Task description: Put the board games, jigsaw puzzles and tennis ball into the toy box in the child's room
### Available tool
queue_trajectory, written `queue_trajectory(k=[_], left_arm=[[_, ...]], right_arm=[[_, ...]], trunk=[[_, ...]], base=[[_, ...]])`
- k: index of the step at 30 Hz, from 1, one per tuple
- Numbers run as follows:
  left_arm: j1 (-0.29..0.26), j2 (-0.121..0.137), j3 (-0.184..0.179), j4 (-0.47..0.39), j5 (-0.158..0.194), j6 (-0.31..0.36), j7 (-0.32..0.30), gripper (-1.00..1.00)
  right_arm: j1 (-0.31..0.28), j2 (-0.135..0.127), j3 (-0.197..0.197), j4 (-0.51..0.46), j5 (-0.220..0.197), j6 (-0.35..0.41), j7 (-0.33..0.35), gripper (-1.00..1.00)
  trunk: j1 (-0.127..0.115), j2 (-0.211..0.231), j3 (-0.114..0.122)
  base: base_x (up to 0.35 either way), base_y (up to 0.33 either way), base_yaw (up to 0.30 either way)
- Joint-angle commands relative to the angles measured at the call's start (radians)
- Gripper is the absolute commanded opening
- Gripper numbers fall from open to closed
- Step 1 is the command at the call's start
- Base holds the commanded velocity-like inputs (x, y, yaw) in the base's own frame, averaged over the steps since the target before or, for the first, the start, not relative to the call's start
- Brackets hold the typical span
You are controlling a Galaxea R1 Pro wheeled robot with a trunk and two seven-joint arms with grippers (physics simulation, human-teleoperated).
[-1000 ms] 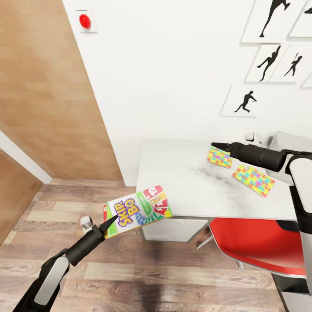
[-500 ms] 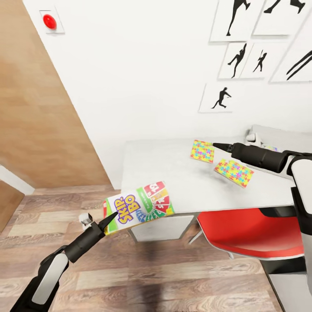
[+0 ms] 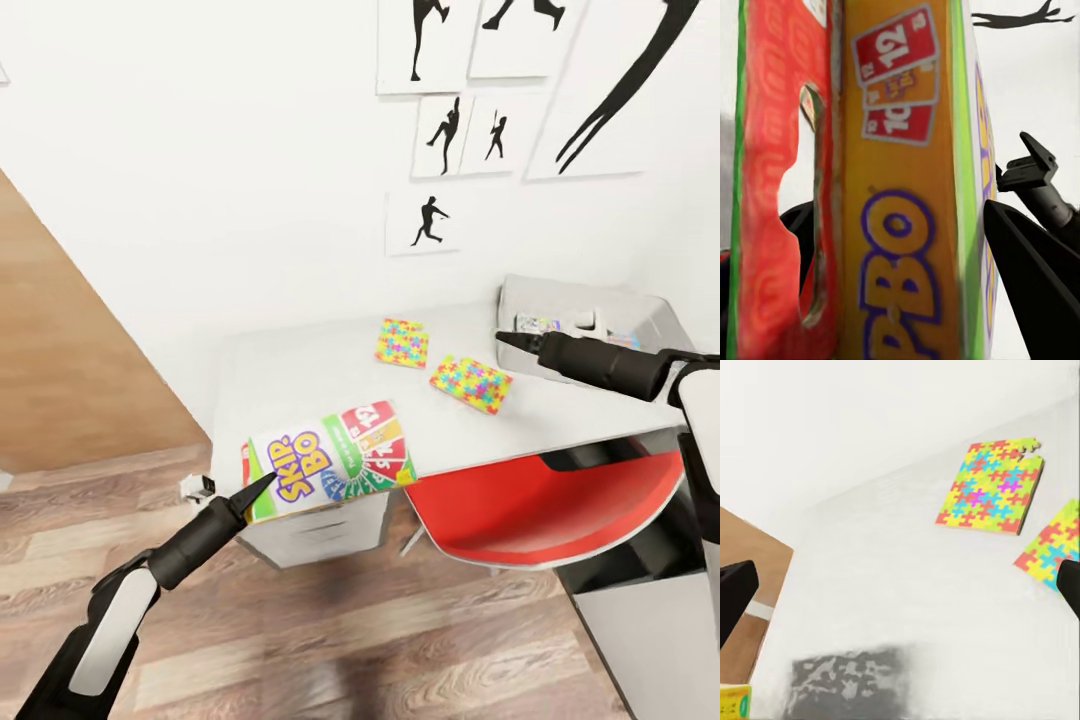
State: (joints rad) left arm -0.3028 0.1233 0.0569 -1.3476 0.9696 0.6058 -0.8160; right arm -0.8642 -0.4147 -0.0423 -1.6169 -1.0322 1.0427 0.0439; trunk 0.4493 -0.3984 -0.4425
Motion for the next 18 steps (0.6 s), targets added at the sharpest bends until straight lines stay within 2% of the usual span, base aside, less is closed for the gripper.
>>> queue_trajectory(k=[1,2,5,9,14,16,17,18], left_arm=[[0.0,-0.002,0.0,-0.012,0.005,0.009,0.003,-1.0],[-0.005,-0.006,0.001,-0.062,0.006,0.033,0.022,-1.0],[-0.011,-0.007,0.003,-0.092,0.006,0.056,0.043,-1.0],[-0.038,-0.011,0.009,-0.168,0.01,0.113,0.104,-1.0],[-0.054,-0.026,0.01,-0.194,0.029,0.133,0.13,-1.0],[-0.058,-0.033,0.01,-0.201,0.036,0.138,0.137,-1.0],[-0.062,-0.039,0.009,-0.206,0.041,0.142,0.144,-1.0],[-0.062,-0.04,0.008,-0.206,0.041,0.143,0.147,-1.0]], right_arm=[[-0.001,-0.005,-0.003,0.0,0.003,0.004,0.005,1.0],[0.004,-0.032,-0.031,0.0,-0.005,0.004,0.006,1.0],[0.012,-0.046,-0.047,0.0,-0.016,0.004,0.006,1.0],[0.043,-0.083,-0.087,-0.001,-0.054,0.004,0.007,1.0],[0.063,-0.111,-0.111,-0.001,-0.069,0.004,0.013,1.0],[0.08,-0.124,-0.118,-0.001,-0.073,0.004,0.031,1.0],[0.112,-0.145,-0.126,-0.001,-0.076,0.004,0.076,1.0],[0.123,-0.151,-0.131,-0.001,-0.076,0.004,0.093,1.0]], trunk=[[0.001,-0.002,-0.001],[0.001,-0.002,-0.001],[0.001,-0.002,-0.001],[0.001,-0.002,-0.001],[0.001,-0.002,-0.001],[0.001,-0.002,-0.001],[0.001,-0.002,-0.001],[0.001,-0.002,-0.001]], base=[[0.081,-0.26,-0.285],[0.125,-0.28,-0.286],[0.139,-0.285,-0.286],[0.159,-0.289,-0.287],[0.17,-0.291,-0.287],[0.174,-0.291,-0.287],[0.177,-0.292,-0.287],[0.177,-0.292,-0.287]])
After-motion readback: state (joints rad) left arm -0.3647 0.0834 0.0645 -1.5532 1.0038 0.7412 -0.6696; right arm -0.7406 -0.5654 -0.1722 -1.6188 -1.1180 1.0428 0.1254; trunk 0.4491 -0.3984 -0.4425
